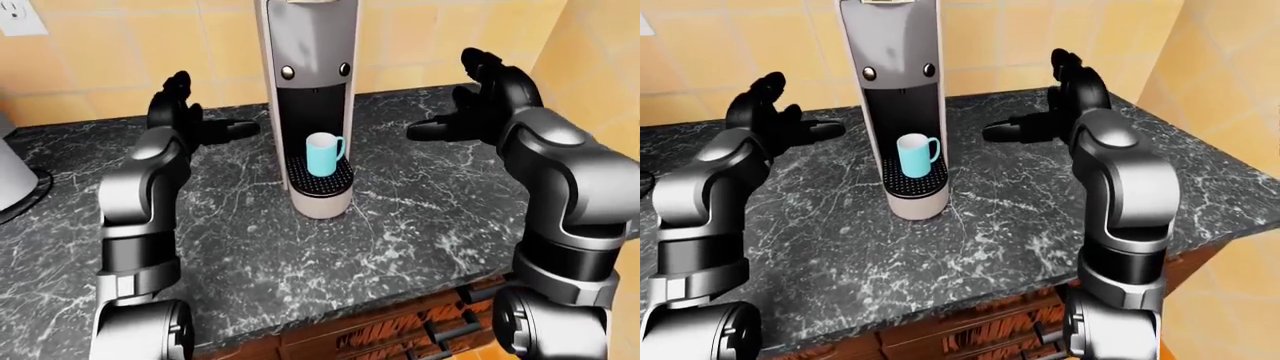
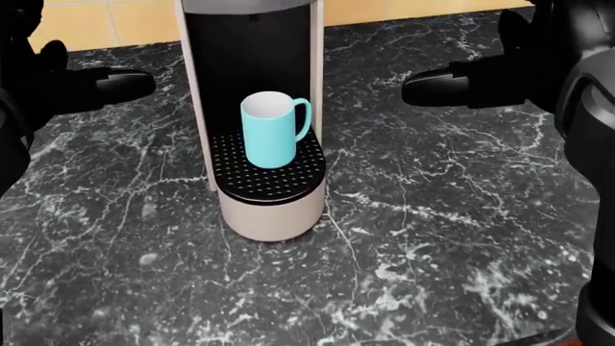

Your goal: Press the button on the coffee machine to serve coffee.

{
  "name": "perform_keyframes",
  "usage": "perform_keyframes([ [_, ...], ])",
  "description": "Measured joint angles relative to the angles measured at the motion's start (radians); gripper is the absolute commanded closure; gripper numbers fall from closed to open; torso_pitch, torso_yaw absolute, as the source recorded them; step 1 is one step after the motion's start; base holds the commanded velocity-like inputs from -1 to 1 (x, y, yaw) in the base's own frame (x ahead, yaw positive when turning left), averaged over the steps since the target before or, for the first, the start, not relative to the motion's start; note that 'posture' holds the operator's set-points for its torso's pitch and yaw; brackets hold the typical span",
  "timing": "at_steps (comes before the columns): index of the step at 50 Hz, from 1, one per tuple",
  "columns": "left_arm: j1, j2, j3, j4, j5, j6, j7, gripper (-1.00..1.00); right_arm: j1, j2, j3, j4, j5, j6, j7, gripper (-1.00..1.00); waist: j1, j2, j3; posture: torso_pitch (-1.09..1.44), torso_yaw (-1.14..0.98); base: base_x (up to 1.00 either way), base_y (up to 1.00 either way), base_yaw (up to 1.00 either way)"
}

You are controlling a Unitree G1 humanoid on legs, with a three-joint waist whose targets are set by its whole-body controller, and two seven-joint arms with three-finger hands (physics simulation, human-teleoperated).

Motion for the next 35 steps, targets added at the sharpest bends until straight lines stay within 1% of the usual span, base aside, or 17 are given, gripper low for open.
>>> perform_keyframes([
  [2, 0.000, -0.003, 0.000, 0.004, 0.001, -0.005, 0.000, -1.00, 0.003, 0.000, -0.001, -0.001, 0.001, -0.002, -0.001, -1.00, 0.000, 0.000, -0.009, -0.18, 0.00, 0.00, 0.00, 0.00],
  [6, 0.001, -0.002, 0.000, 0.001, -0.001, -0.005, 0.002, -1.00, -0.002, -0.001, 0.001, 0.003, 0.002, 0.000, -0.002, -1.00, 0.000, 0.000, -0.020, -0.20, 0.00, 0.00, 0.00, 0.00],
  [9, -0.001, -0.003, -0.006, 0.012, 0.000, -0.007, -0.002, -1.00, 0.000, -0.001, 0.001, 0.000, 0.003, 0.004, -0.002, -1.00, 0.001, 0.000, -0.034, -0.23, 0.00, 0.00, 0.00, 0.00],
  [16, 0.005, -0.003, -0.003, -0.002, 0.002, -0.001, -0.005, -1.00, 0.006, -0.001, -0.003, -0.005, 0.006, 0.002, -0.004, -1.00, 0.000, 0.000, -0.076, -0.28, 0.00, 0.00, 0.00, 0.00],
  [21, 0.004, -0.001, -0.001, 0.001, 0.001, -0.004, -0.009, -1.00, 0.009, 0.003, 0.001, 0.001, 0.007, -0.003, -0.007, -1.00, 0.001, 0.002, -0.114, -0.31, 0.00, 0.00, 0.00, 0.00],
  [28, 0.012, -0.002, -0.003, -0.012, 0.001, -0.007, -0.014, -1.00, 0.006, 0.003, 0.000, -0.001, 0.007, -0.011, -0.009, -1.00, 0.004, 0.000, -0.157, -0.35, 0.00, 0.00, 0.00, 0.00],
  [31, 0.007, -0.004, 0.000, -0.020, -0.002, 0.000, -0.014, -1.00, 0.003, 0.001, 0.001, 0.004, 0.008, -0.010, -0.009, -1.00, 0.005, -0.001, -0.168, -0.35, 0.00, 0.00, 0.00, 0.00],
  [35, 0.007, -0.002, 0.010, -0.051, -0.022, 0.012, -0.015, -1.00, 0.001, -0.003, -0.001, -0.002, 0.010, -0.008, -0.007, -1.00, 0.006, -0.002, -0.173, -0.35, 0.00, 0.00, 0.00, 0.00],
])
